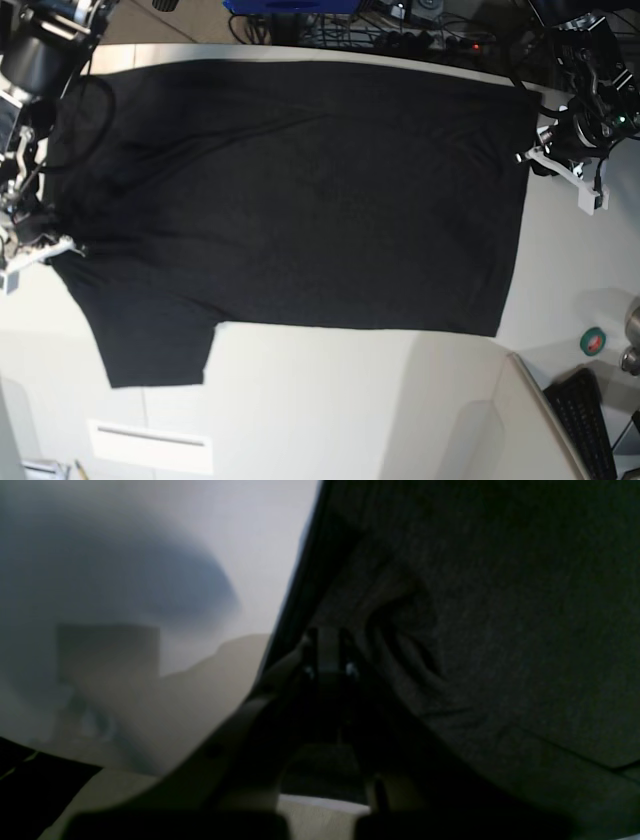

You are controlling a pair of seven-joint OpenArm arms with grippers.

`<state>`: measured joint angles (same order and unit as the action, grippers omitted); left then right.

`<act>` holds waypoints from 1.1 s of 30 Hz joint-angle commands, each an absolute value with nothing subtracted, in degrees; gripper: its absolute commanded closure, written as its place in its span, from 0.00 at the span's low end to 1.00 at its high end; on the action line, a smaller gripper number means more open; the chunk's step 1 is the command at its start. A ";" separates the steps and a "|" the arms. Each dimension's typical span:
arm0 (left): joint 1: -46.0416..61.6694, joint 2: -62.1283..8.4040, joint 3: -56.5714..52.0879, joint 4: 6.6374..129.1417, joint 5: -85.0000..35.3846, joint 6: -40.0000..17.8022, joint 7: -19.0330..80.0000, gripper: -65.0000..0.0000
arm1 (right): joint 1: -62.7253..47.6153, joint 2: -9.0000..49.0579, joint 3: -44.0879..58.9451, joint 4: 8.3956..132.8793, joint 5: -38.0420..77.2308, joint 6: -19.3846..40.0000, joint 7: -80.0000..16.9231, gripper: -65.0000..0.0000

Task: Layout the t-shirt on the table in an organized manner, then fold the t-shirt properly
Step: 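Grasp the shirt side with the right gripper and pull it outward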

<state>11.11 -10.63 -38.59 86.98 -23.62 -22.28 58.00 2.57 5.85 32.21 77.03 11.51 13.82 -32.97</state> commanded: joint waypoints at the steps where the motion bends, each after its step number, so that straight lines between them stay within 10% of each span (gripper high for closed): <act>1: 10.77 -11.47 -38.90 87.78 -24.04 -22.02 57.27 1.00 | 2.33 5.49 32.92 79.87 11.74 13.67 -33.10 1.00; 15: 10.77 -11.74 -38.99 87.78 -24.04 -22.02 57.27 1.00 | -8.04 -2.68 33.10 91.82 11.82 14.20 -45.58 0.98; 19: 10.77 -11.74 -38.99 87.78 -24.04 -22.02 57.27 1.00 | -7.08 -2.68 33.27 92.70 11.91 15.78 -45.49 0.52; 21: 10.77 -11.74 -38.99 87.78 -24.04 -22.02 57.27 1.00 | -4.88 -2.15 33.36 92.18 11.91 16.04 -44.53 0.49; 33: 11.38 -11.82 -39.08 87.78 -24.04 -22.02 57.27 1.00 | 15.08 8.04 33.45 50.77 11.65 15.87 -29.58 0.48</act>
<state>11.60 -10.85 -38.83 86.98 -23.59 -22.28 58.02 13.74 7.33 33.43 50.00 11.75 15.75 -29.47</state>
